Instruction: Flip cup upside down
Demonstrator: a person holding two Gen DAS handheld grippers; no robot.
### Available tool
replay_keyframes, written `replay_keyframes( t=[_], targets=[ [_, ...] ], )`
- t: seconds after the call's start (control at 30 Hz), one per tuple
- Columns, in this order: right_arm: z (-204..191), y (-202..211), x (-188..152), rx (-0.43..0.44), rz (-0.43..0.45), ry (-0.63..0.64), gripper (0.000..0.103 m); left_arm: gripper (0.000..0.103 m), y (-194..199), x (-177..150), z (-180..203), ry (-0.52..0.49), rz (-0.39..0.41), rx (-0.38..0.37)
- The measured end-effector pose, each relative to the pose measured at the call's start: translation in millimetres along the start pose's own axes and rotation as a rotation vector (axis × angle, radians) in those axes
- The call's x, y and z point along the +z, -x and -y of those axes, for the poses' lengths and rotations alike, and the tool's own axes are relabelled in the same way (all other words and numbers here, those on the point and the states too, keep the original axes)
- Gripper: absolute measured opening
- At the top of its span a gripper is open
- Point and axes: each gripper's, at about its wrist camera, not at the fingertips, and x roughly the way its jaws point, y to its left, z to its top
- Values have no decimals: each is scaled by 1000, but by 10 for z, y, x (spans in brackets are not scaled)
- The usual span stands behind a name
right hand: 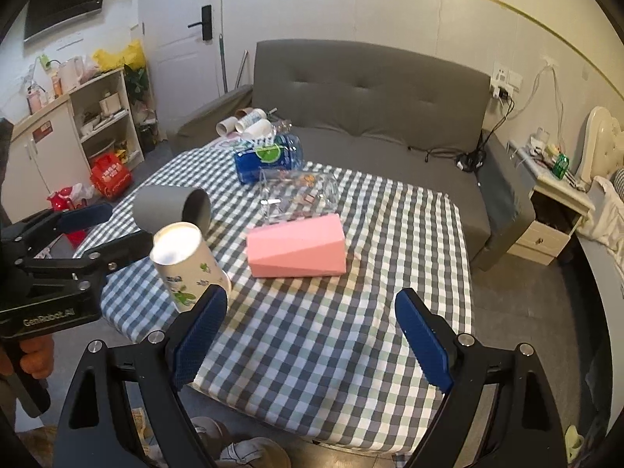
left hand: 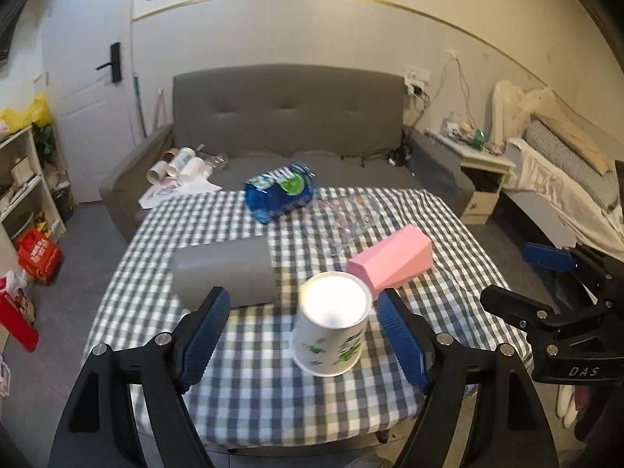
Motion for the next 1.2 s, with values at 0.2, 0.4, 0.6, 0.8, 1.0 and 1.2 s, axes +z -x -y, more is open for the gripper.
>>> replay_keyframes(
  t=[0.2, 0.4, 0.6, 0.8, 1.0, 1.2],
  targets=[
    [-135, 136, -12, 2, 60, 22, 88, 81, 270, -111, -159, 27, 75, 35],
    [-182, 194, -61, 13, 120, 43, 88, 85, 385, -305, -226, 37, 126, 59],
    [-204, 105, -284, 51, 143, 61, 88, 93, 401, -489, -217, 33, 157, 48],
    [-213, 24, -389, 53, 133, 66, 93, 98, 369, -530, -189, 55, 139, 22],
    [-137, -4, -408, 47, 131, 36, 95, 101, 349, -541, -195, 63, 136, 36],
    [-123, 6, -409, 49, 140, 39, 97, 103, 351, -567, -211, 70, 146, 61]
  ],
)
